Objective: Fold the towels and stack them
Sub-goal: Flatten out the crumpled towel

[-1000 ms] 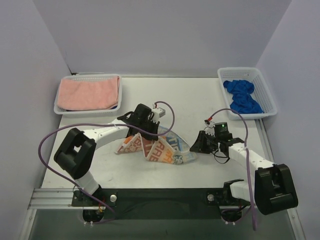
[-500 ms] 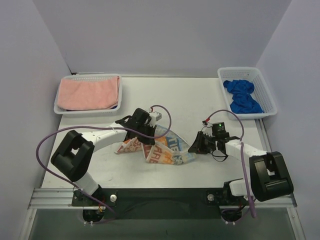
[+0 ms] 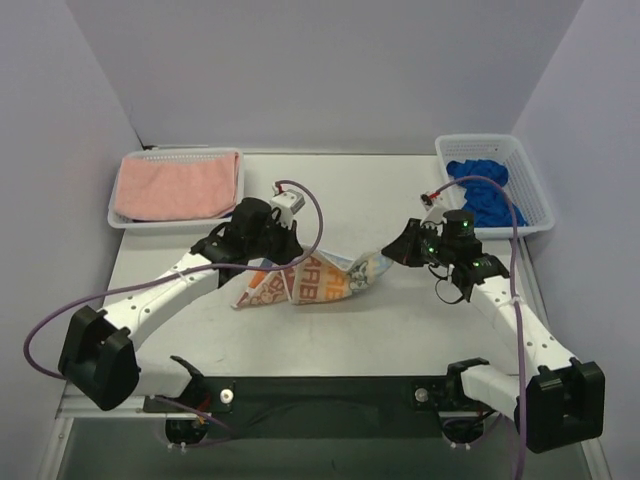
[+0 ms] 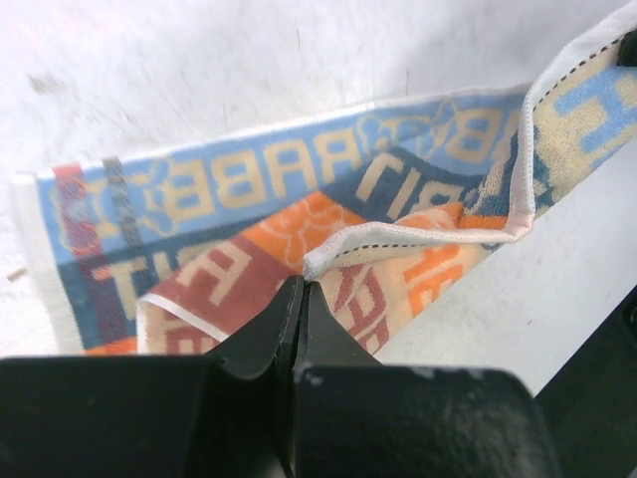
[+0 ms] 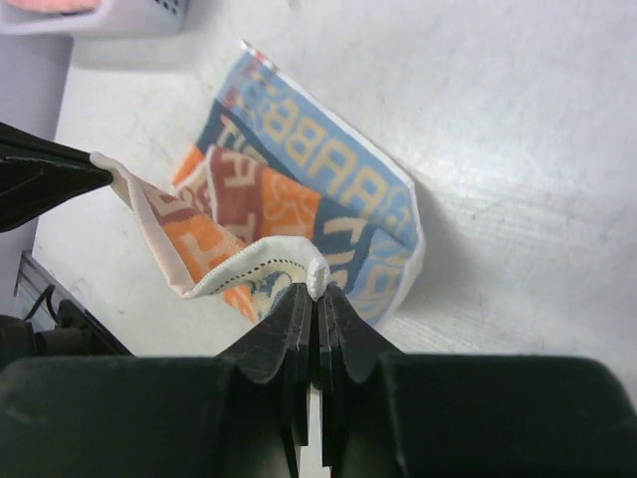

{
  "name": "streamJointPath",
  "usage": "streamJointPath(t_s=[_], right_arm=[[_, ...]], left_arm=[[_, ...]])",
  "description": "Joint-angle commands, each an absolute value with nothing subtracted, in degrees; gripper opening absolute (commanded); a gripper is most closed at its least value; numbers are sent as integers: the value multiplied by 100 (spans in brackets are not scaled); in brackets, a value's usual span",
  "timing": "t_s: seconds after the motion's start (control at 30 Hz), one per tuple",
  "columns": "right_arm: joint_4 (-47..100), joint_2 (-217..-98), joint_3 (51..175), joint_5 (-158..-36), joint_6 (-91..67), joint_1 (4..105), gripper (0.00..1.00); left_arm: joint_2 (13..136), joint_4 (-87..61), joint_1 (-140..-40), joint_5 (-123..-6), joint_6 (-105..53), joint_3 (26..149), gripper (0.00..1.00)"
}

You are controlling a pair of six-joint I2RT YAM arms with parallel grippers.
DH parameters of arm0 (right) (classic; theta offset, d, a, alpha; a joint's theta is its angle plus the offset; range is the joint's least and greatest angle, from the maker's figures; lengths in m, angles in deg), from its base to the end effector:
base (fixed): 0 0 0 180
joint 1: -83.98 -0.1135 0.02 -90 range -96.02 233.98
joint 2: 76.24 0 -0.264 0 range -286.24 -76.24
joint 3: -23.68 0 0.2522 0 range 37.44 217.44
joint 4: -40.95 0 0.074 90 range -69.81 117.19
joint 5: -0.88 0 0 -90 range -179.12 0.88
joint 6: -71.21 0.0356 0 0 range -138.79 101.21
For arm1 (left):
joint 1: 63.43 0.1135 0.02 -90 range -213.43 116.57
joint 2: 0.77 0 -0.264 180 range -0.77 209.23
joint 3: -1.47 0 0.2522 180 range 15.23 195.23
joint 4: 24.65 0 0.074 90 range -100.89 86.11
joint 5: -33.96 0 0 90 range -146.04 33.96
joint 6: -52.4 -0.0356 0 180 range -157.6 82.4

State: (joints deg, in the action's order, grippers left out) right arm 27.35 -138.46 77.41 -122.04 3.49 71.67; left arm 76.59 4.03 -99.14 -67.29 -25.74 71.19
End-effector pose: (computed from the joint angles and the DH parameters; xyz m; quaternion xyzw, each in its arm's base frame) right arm 0.2329 0.0706 0.2708 -0.0885 0.8062 0.3836 0.4416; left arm 0.2395 -0.1807 0.2731 0.2268 0.8597 -0.2612 0.3759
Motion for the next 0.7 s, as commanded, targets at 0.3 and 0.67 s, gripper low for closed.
streamJointPath(t_s=[0.3, 0.67], right_arm=[[2569, -14119, 7307, -11882, 528, 6948, 0], [3307, -14813, 6496, -11751, 731, 6719, 0]], left_arm=[[7332, -296, -9833, -6878, -1379, 6105, 0], [8035, -1633, -10149, -7133, -728, 5179, 0]])
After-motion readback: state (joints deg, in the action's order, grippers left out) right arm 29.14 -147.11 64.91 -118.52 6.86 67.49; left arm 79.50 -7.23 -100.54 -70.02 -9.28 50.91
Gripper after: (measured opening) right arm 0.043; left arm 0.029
